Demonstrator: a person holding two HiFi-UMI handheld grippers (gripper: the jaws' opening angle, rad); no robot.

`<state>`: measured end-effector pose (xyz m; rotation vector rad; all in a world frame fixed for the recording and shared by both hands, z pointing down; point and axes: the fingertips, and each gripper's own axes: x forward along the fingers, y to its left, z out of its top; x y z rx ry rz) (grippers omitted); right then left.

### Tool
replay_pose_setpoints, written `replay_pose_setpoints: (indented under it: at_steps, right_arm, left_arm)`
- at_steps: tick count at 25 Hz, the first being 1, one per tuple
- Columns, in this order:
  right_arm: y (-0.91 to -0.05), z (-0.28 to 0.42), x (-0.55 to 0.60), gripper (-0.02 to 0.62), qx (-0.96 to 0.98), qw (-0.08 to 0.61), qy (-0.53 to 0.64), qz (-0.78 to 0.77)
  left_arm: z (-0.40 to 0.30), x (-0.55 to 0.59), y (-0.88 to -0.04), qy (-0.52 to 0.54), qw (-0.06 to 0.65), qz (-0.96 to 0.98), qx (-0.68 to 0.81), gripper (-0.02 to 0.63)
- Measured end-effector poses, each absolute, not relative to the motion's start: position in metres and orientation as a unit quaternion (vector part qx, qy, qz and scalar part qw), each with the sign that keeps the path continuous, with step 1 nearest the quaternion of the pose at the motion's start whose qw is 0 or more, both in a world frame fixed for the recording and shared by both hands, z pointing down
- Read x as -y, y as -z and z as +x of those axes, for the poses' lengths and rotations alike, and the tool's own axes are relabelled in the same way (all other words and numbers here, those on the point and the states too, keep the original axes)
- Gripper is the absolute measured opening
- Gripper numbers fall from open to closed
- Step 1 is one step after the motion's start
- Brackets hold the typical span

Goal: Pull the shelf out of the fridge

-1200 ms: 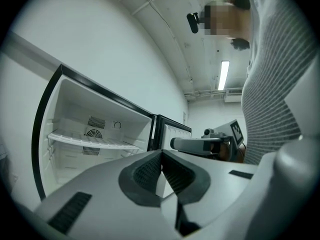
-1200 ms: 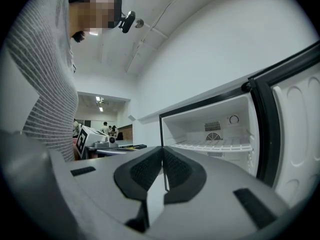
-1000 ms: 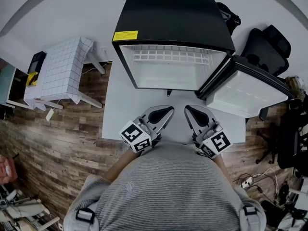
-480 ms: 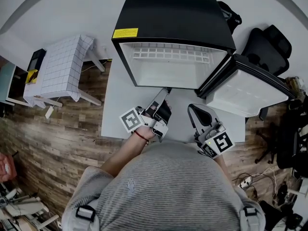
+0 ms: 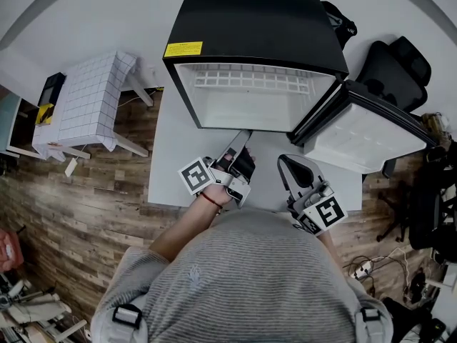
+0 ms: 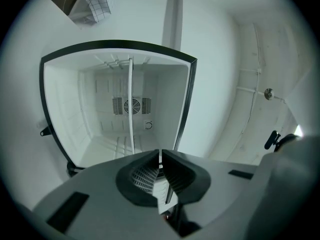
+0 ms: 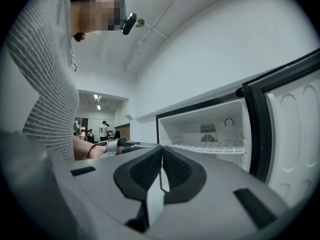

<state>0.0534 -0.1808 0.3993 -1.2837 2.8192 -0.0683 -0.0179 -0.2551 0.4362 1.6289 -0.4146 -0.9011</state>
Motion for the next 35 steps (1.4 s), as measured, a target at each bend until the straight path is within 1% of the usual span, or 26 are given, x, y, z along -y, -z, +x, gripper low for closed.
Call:
replay_pose_setpoints:
  at_steps: [9,10,13,14,23,30,35]
  right_arm:
    - [-0.401,0.060,0.179,0.014,-0.906,0.023,0.024,-0.422]
    - [-0.401,0.061,0.179,0.014,-0.906,0.024,0.024,-0.421]
    - [-0.400,0.060,0.179,0.014,-0.907,0.024,0.020,-0.420]
    - [-0.400,0.060,0.179,0.014,-0.907,0.024,0.019,-0.420]
    - [-0.401,0.063,0.181,0.014,-0.905,0.024,0.024,-0.424]
    - [-0.402,0.064,0.181,0.014,-0.905,0.021,0.023,-0.425]
    - [-0.403,0.064,0.181,0.014,-0.904,0.018,0.027,-0.426]
  left_arm:
    - [-0.012,0.268,-0.430,0.385,0.564,0.708,0.176,0.014]
    - [-0.012,0.270,-0.431,0.385,0.564,0.708,0.179,0.024]
    - [-0.009,0.276,-0.432,0.378,0.564,0.710,0.188,0.109]
    - [-0.009,0.278,-0.432,0.376,0.565,0.710,0.189,0.119]
    - [-0.011,0.295,-0.442,0.374,0.570,0.701,0.210,0.142]
    - [-0.010,0.309,-0.447,0.372,0.568,0.700,0.220,0.147]
    - [-0.018,0.322,-0.465,0.356,0.564,0.700,0.255,0.147]
